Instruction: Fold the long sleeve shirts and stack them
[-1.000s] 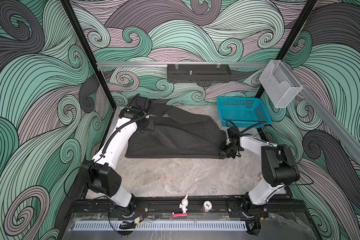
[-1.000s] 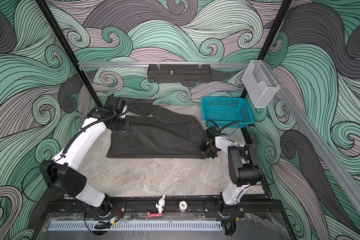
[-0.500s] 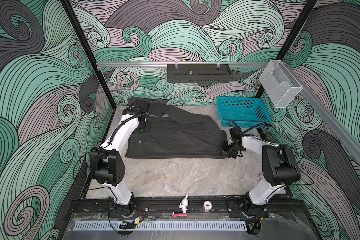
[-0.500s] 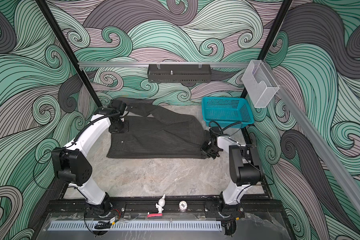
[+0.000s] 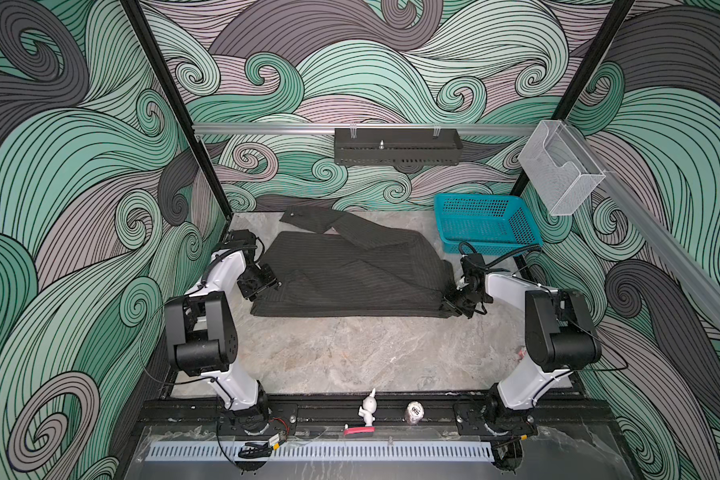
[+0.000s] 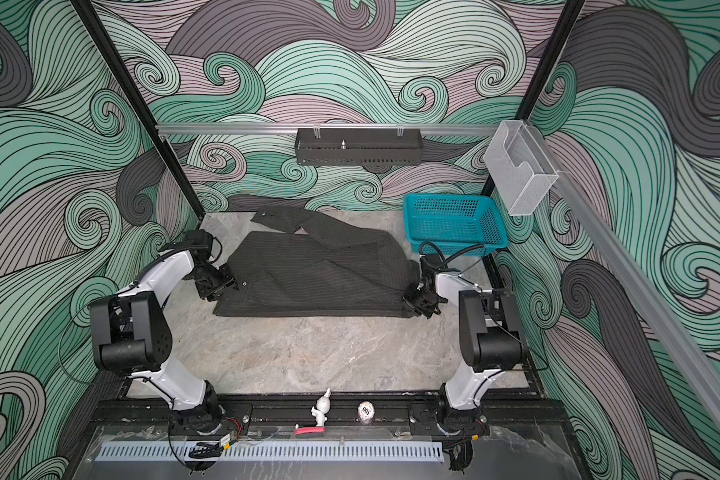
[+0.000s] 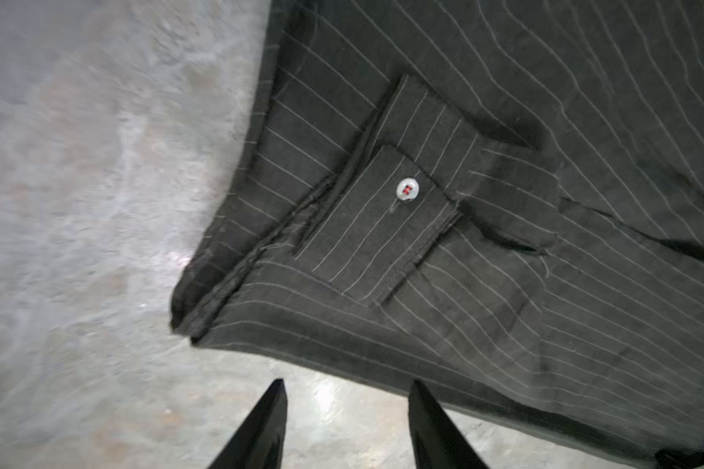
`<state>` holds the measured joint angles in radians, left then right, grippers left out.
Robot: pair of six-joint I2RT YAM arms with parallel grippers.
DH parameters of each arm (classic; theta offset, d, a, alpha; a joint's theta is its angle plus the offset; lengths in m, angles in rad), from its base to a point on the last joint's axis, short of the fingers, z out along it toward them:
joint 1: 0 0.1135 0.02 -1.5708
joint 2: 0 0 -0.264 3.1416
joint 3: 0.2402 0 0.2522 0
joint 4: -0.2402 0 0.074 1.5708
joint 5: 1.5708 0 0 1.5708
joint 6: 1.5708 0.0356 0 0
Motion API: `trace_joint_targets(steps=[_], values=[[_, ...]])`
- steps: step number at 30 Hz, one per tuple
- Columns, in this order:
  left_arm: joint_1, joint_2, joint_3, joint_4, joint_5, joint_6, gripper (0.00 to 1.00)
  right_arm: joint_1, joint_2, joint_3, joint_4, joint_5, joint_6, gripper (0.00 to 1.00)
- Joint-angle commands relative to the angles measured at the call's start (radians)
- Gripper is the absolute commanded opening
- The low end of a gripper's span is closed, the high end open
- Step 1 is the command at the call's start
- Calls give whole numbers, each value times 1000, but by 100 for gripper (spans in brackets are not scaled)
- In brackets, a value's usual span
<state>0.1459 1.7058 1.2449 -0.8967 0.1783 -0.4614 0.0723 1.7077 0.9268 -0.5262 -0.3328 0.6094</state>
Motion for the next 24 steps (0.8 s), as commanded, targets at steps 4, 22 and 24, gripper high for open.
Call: trace_joint_targets(steps=[4, 22, 24], values=[[17, 101, 27, 74, 18, -66, 44, -2, 9, -15, -32, 8, -12, 17], [50, 146, -62, 230, 15, -202, 49, -2, -5, 7, -54, -8, -25, 16], [50, 149, -65, 247, 28, -210, 47, -2, -6, 6, -55, -3, -25, 16]])
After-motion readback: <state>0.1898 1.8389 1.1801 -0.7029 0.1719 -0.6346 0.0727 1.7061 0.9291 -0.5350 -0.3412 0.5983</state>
